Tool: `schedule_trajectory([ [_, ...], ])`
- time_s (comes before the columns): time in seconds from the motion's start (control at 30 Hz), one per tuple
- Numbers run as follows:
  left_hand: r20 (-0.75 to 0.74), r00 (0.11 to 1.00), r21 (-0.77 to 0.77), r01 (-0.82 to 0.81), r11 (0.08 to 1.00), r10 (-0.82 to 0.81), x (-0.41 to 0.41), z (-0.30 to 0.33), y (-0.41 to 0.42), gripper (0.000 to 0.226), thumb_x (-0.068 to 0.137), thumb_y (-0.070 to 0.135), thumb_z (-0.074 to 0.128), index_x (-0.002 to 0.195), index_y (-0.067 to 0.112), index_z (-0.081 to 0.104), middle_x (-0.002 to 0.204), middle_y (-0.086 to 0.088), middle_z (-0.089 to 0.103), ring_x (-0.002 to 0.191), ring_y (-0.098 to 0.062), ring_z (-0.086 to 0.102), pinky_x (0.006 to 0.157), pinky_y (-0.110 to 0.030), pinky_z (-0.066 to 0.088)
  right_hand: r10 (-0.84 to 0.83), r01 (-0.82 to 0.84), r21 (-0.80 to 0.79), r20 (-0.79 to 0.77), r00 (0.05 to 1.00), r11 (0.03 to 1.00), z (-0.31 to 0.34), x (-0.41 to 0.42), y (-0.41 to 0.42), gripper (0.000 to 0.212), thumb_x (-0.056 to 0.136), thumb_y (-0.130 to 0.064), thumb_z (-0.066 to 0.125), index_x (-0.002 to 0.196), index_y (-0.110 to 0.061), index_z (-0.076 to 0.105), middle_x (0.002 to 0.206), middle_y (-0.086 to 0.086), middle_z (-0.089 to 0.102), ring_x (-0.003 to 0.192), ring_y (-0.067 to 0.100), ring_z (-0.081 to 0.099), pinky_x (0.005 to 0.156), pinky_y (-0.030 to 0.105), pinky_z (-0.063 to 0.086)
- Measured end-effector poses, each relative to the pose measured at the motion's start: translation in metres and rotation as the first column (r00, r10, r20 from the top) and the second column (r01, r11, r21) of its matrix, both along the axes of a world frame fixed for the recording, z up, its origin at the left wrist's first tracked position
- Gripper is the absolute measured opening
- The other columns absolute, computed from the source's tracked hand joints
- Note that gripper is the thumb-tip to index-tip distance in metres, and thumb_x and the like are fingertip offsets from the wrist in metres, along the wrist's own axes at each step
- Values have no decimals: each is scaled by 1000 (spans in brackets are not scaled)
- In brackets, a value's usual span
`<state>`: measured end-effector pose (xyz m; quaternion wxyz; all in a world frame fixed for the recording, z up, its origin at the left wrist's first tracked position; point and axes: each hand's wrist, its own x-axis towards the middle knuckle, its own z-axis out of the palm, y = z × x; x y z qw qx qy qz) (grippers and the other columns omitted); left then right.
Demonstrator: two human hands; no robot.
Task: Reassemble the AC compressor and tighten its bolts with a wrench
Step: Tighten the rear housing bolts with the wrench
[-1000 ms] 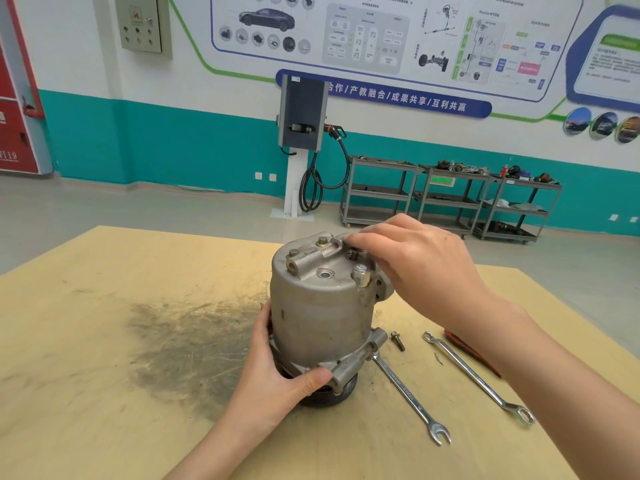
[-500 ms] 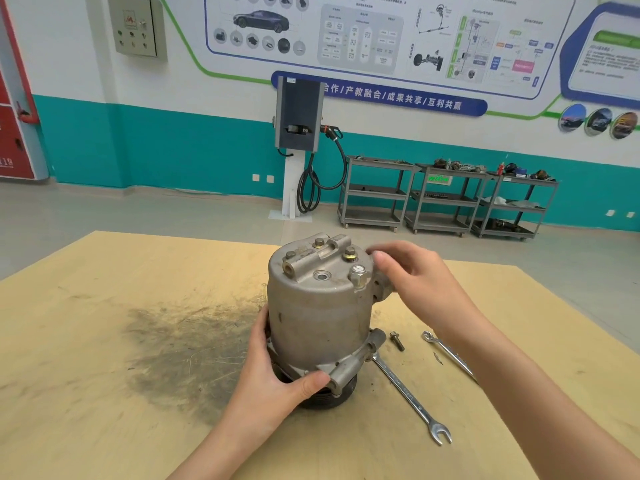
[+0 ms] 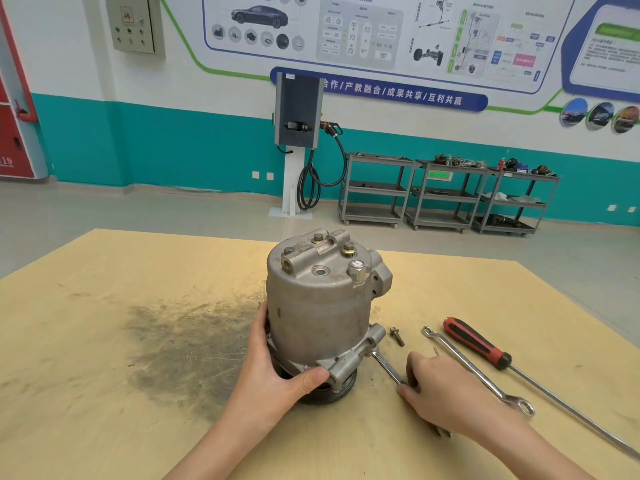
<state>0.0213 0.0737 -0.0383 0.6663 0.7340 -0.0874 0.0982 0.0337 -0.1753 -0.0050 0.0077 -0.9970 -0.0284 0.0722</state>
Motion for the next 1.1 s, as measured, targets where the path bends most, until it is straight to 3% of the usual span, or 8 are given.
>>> schedule_trajectory([
  [0.3,-4,1000,15,15,1000,-15,0,-1,1,143,30,84,80,149,46,9,148,25,34,133,9,36,109,-21,32,21,-23,-87,-23,1000,996,0,7,7,30,83,-34,52,65,-17,36,66,-1,38,55,13,36,44,27,24],
  [0.37,-6,1000,13,20,1000,-20,0,-1,1,141,30,84,80,146,50,8,148,25,34,133,9,37,110,-22,33,-3,3,7,-6,1000,1000,6,11,3,29,82,-32,53,64,-16,38,63,-1,39,53,12,37,43,25,26],
  [0.43,-7,1000,8,18,1000,-18,0,-1,1,139,30,84,80,145,51,9,147,25,35,133,10,37,110,-21,33,-77,67,268,26,997,961,15,15,-4,26,87,-27,53,65,-16,46,59,-2,44,46,10,40,39,20,30],
  [0.53,6,1000,0,19,1000,-19,1,-2,0,128,31,83,80,136,60,11,145,30,35,128,17,38,100,-9,34,-151,102,713,5,989,694,34,19,-13,26,97,-19,47,73,-14,54,56,-1,52,43,12,40,44,21,34],
  [0.67,13,1000,10,15,1000,-15,2,-3,1,127,33,83,80,136,61,10,146,29,35,129,15,38,104,-14,35,-89,19,970,3,996,243,61,19,-17,27,103,-17,36,85,-6,54,57,6,44,46,16,32,48,30,23],
  [0.83,-3,1000,20,24,1000,-24,2,-4,2,140,34,82,81,149,48,7,150,24,34,135,6,37,117,-35,33,-66,15,999,-18,998,-47,85,21,-4,31,104,-20,37,111,-5,64,54,1,39,47,11,28,41,24,18],
  [0.97,-8,1000,18,29,999,-29,0,-2,1,142,34,82,82,150,47,8,150,23,35,136,4,38,117,-38,33,-64,47,961,-66,996,-274,100,21,10,25,101,-23,46,105,-5,63,58,2,49,40,7,38,31,16,30],
  [1.1,-8,1000,11,24,1000,-24,-1,-1,0,138,33,83,81,146,49,9,151,22,34,137,4,36,117,-35,32,-84,-32,918,-1,996,-395,110,21,21,21,102,-19,45,96,-2,57,63,6,51,38,5,37,27,13,26],
])
